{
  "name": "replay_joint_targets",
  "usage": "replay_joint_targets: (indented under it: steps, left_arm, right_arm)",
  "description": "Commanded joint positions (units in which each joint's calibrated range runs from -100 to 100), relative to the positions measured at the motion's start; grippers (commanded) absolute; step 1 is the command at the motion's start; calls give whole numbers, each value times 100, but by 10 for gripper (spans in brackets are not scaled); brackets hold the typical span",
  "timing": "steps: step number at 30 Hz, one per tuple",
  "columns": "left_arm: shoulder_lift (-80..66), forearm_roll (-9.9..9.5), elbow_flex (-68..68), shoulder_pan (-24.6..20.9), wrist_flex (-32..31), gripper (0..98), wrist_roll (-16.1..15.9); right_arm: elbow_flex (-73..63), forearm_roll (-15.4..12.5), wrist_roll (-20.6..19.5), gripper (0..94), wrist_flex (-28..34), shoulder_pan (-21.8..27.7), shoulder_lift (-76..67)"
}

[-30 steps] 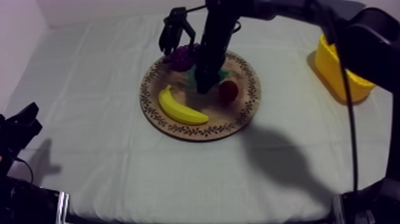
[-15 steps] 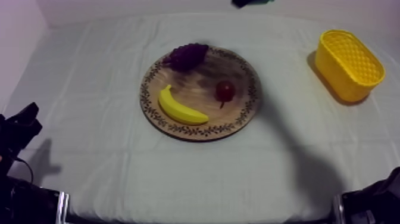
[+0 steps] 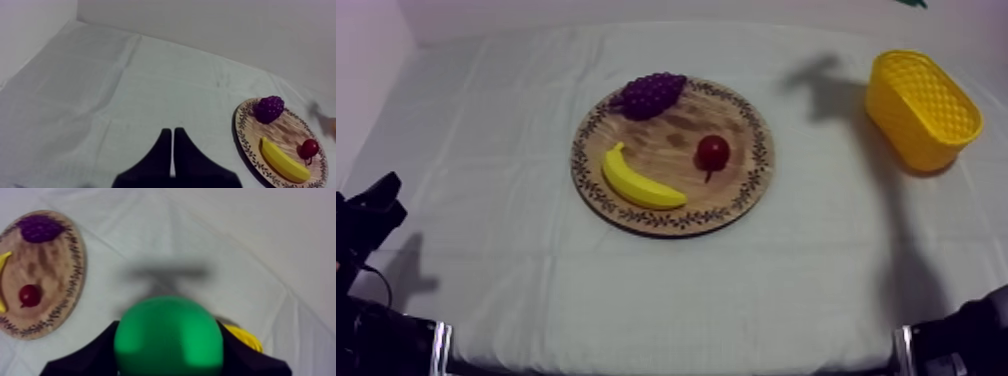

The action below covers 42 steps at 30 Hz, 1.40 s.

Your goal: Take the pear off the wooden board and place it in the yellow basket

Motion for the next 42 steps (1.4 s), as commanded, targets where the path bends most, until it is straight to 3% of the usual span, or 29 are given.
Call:
replay_joint_targets:
  steps: [1, 10, 21, 23, 28, 31, 36, 42]
  left_arm:
    - [0, 0, 3, -1, -1, 1, -2]
    - [0, 0, 3, -1, -1, 1, -2]
    - [0, 0, 3, -1, -1, 1, 1]
    - [0, 0, 3, -1, -1, 1, 1]
    - [0, 0, 3, -1, -1, 1, 1]
    - [0, 0, 3, -1, -1, 1, 0]
    - [0, 0, 3, -1, -1, 1, 1]
    - [0, 0, 3, -1, -1, 1, 1]
  right_arm:
    - [130, 0, 35, 344, -130, 566, 203]
    - [354, 85, 97, 356, -603, 1204, 994]
    - [650, 133, 135, 406, -770, 1354, 1185]
    - [764, 132, 142, 439, -786, 1336, 1156]
    - [1019, 192, 99, 660, -859, 1252, 1120]
    - [1185, 208, 61, 726, -942, 1211, 1065]
    - [1515, 211, -14, 755, -1003, 1157, 714]
    - [2024, 124, -79, 722, -915, 1148, -409]
